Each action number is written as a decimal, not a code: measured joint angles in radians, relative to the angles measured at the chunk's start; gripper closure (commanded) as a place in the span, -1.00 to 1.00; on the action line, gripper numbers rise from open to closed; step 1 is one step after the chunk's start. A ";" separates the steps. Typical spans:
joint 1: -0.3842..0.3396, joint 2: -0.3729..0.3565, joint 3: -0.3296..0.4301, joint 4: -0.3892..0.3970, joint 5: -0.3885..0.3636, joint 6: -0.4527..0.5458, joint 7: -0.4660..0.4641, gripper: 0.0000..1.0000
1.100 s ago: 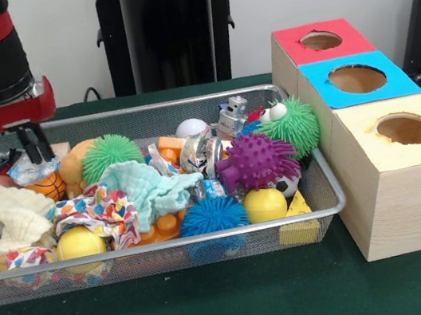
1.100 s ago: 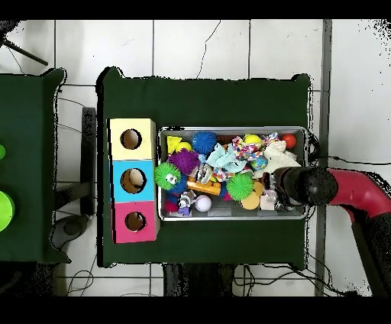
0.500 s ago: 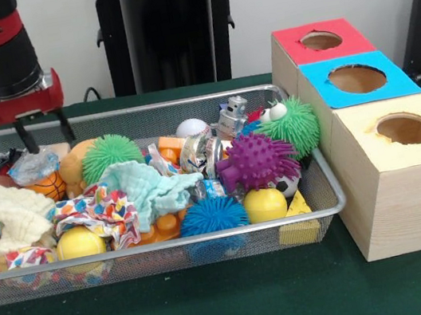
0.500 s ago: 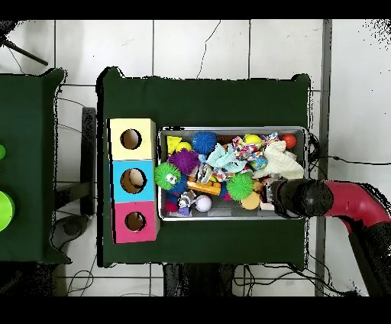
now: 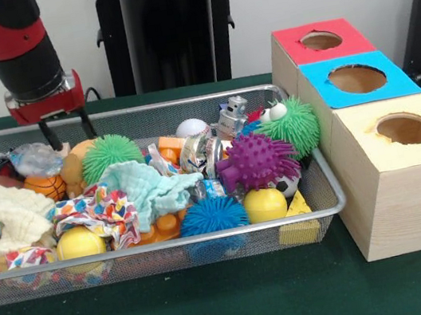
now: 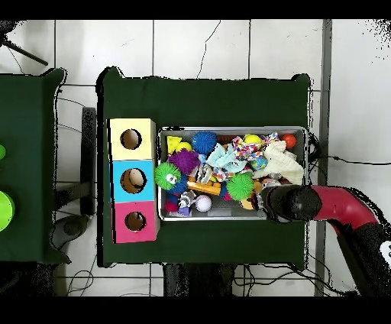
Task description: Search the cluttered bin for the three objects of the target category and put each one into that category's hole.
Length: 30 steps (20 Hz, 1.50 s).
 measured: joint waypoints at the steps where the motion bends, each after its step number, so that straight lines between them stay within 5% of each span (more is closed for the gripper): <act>1: 0.000 0.010 -0.002 0.001 -0.004 -0.011 0.000 -1.00; 7: 0.003 0.052 -0.004 0.003 -0.024 -0.058 0.000 -1.00; 13: 0.021 0.020 -0.004 0.002 -0.022 -0.046 0.000 -1.00; 25: 0.122 -0.078 0.014 -0.093 -0.018 0.163 -0.007 -1.00; 30: 0.136 -0.099 0.034 -0.118 -0.018 0.171 -0.007 -1.00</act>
